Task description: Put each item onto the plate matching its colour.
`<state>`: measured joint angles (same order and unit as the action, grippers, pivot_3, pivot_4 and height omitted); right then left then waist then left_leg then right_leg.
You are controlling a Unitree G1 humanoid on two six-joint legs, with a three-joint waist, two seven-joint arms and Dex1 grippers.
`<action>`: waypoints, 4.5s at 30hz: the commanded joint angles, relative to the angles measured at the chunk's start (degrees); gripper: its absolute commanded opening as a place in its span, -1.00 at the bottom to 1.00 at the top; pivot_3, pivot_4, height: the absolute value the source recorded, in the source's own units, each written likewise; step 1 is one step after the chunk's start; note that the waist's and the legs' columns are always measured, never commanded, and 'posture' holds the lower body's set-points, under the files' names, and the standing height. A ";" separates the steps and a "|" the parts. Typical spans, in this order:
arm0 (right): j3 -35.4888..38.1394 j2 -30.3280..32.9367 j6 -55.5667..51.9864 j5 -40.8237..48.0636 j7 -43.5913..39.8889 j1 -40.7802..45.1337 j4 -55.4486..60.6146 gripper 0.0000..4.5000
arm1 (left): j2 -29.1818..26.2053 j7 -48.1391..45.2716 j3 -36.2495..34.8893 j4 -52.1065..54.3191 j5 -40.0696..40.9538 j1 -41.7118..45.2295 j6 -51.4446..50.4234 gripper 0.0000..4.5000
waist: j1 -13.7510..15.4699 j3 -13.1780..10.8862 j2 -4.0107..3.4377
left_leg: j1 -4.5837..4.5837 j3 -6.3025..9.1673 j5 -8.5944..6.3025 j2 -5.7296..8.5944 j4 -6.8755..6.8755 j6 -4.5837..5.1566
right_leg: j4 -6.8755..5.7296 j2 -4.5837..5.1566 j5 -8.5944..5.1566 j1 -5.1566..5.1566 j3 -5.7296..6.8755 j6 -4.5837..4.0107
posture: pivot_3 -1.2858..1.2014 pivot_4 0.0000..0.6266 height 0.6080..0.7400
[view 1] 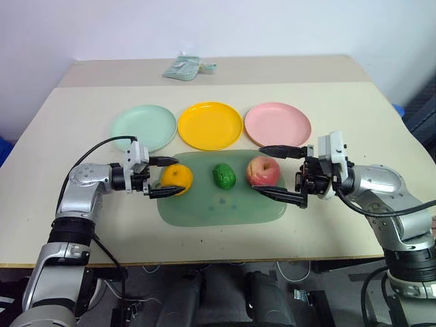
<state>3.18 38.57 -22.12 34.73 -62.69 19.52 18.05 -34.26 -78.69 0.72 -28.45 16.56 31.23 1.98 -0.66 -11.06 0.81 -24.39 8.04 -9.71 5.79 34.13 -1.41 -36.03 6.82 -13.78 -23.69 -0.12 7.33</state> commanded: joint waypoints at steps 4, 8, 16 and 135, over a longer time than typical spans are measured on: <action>1.00 0.06 0.24 1.09 0.74 0.48 2.23 0.98 | 0.62 0.59 0.59 -1.93 -1.72 1.64 2.97 1.00 | 0.04 0.00 0.00 | 0.00 0.00 0.00 0.00 0.01 0.00 | 0.00 0.00 0.00 0.02 0.00 0.00 | 0.03 -0.52 1.00; 1.16 0.17 0.31 0.95 0.92 0.47 1.88 1.00 | 1.42 0.78 0.35 -2.12 -1.15 2.25 2.61 0.55 | 0.06 0.00 0.01 | 0.00 0.01 0.00 0.01 0.01 0.00 | 0.00 0.00 0.02 0.02 0.01 0.03 | 0.03 -0.52 1.00; 1.89 -0.50 0.00 1.75 2.40 1.12 1.44 1.00 | 2.92 3.42 -2.31 -1.84 1.42 4.67 1.99 0.54 | 0.01 0.00 0.00 | 0.00 0.01 0.00 0.01 0.01 0.00 | 0.00 0.00 0.05 0.01 0.01 0.10 | 0.03 -0.52 1.00; 0.42 -9.10 11.62 -15.43 18.13 12.01 -17.05 1.00 | 8.67 63.72 -13.69 -38.95 -9.72 25.86 9.70 0.94 | -0.19 0.00 0.11 | 0.02 0.01 0.00 0.35 0.27 0.05 | -0.20 0.00 0.15 0.17 0.12 0.34 | 0.03 -0.52 1.00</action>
<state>2.32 29.09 -11.54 19.09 -44.52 31.35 -0.19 -24.52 -15.38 -12.49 -68.03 6.82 54.98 11.62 -0.85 -11.07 0.91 -24.37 8.05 -9.71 6.14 34.40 -1.36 -36.23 6.82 -13.63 -23.52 0.00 7.66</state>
